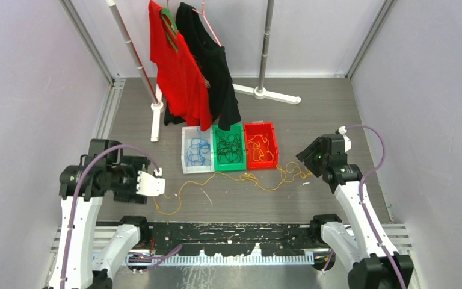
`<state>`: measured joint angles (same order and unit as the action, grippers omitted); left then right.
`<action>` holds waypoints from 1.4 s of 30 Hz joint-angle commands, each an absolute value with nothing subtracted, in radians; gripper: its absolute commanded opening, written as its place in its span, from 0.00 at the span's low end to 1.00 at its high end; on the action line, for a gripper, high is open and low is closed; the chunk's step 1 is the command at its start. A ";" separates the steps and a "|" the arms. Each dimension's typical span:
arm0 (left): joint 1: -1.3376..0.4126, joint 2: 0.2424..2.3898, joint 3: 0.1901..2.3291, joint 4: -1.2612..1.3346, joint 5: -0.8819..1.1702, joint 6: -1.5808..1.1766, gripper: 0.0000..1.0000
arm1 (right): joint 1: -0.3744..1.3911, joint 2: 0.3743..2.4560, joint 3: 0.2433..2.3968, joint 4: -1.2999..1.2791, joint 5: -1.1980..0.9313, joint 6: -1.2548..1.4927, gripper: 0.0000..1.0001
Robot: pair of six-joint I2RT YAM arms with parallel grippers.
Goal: Untangle the cables
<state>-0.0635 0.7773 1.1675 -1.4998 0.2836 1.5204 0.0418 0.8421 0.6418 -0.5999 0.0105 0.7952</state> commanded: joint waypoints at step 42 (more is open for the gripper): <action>-0.739 1.626 1.070 -0.744 0.306 0.401 0.70 | 0.546 0.765 0.478 -0.328 0.125 0.730 0.46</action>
<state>-0.7128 1.6215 1.0954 -0.8219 0.3256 0.4698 0.5369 0.8009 0.4618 -0.3592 0.0711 0.7387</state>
